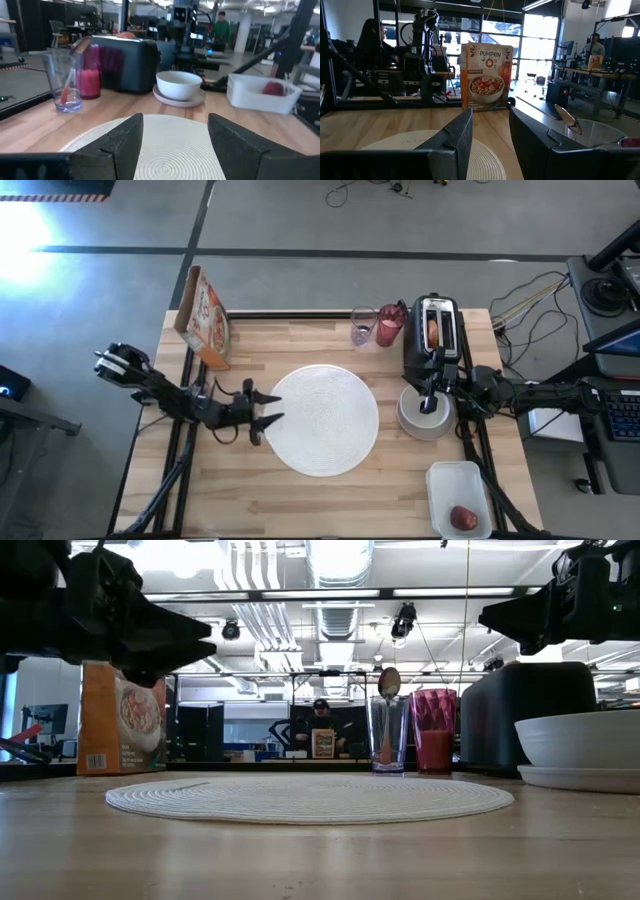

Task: Arrange a breakfast setting
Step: Put the white bowl on the left of the white table mat

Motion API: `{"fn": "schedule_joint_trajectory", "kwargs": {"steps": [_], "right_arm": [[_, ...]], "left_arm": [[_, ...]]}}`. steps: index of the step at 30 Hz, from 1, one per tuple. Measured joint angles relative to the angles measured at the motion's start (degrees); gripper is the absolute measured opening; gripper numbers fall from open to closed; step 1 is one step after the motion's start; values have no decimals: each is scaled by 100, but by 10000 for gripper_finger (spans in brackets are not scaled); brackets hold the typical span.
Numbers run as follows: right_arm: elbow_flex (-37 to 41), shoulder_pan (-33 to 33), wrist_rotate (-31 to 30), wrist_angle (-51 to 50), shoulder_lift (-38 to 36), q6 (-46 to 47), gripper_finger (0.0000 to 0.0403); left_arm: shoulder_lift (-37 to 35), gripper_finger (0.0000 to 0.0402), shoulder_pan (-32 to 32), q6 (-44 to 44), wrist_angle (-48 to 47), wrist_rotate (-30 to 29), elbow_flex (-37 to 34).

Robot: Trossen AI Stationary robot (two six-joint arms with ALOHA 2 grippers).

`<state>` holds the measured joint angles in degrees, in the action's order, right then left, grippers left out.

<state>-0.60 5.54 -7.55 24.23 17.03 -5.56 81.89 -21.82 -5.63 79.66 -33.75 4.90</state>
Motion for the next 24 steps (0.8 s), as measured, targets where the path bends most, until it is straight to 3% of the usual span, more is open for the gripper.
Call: {"fn": "schedule_joint_trajectory", "kwargs": {"steps": [19, 24], "right_arm": [[2, 0, 2, 47, -2, 6, 118], [0, 0, 1, 294, 0, 1022, 118]], "left_arm": [[-167, 208, 94, 252, 403, -18, -144], [-179, 208, 94, 248, 417, -143, -156]]}}
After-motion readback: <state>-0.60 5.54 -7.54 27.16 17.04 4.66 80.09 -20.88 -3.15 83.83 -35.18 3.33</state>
